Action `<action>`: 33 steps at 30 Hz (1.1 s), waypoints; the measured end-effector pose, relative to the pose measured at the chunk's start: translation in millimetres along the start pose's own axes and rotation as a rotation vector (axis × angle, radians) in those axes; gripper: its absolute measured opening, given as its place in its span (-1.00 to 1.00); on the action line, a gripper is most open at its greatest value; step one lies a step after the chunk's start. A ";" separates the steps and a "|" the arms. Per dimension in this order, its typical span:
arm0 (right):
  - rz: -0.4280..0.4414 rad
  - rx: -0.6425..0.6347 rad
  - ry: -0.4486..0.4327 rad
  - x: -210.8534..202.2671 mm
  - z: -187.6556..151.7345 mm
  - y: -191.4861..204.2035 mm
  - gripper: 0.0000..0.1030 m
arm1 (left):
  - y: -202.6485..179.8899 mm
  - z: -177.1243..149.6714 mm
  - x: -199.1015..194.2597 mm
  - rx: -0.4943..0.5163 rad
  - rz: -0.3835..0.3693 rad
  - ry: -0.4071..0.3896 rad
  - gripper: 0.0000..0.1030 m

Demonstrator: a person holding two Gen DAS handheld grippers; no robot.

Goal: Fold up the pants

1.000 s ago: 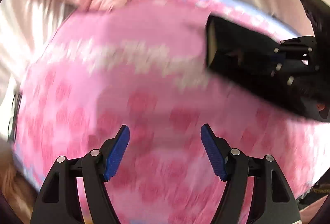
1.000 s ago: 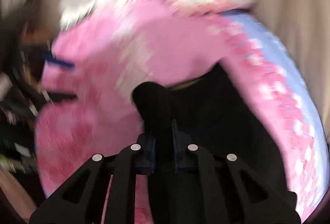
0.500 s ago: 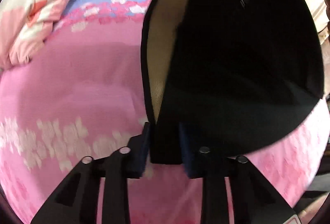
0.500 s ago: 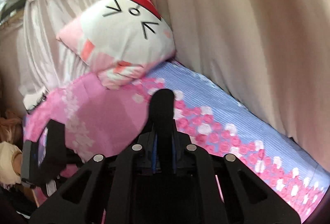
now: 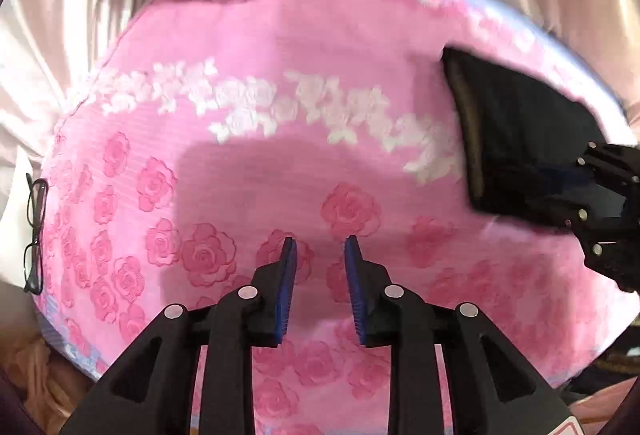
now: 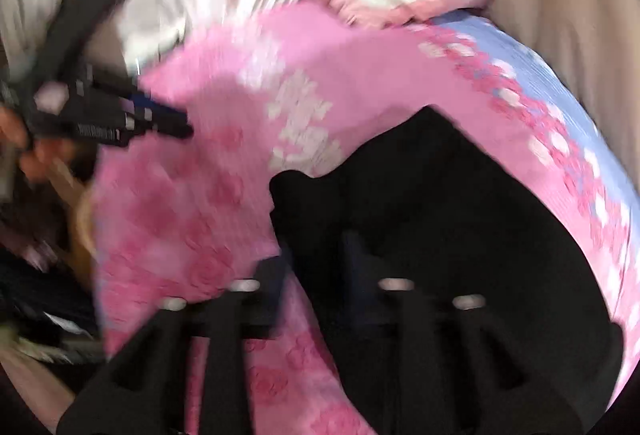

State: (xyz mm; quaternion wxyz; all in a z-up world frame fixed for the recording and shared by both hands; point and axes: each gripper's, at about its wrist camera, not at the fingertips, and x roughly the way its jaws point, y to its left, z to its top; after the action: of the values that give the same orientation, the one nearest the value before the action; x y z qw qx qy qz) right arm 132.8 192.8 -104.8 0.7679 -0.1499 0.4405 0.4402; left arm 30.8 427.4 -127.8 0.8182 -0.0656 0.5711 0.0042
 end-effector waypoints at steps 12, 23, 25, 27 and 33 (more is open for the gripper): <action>-0.474 0.561 -0.031 -114.4 -83.7 -231.0 0.13 | -188.3 54.6 41.9 0.192 -0.063 -0.030 0.09; -0.484 0.455 -0.115 -86.1 -82.3 -250.5 -0.03 | -202.2 32.0 66.7 0.297 0.151 0.016 0.15; -0.374 0.441 -0.120 -95.2 -91.5 -223.8 -0.03 | -199.7 34.6 67.3 0.282 0.150 0.021 0.16; -0.294 0.375 -0.045 -73.3 -95.7 -205.5 -0.07 | -197.9 35.4 69.1 0.279 0.156 0.021 0.16; -0.229 0.490 -0.121 -64.8 -89.2 -221.9 -0.03 | -198.2 47.7 73.0 0.246 0.187 0.039 0.15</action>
State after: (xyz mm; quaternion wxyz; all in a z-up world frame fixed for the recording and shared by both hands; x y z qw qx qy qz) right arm 248.9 -23.5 -138.0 0.8509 0.0183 0.4674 0.2389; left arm 116.9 231.3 -159.6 0.8048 0.0886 0.5869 0.0089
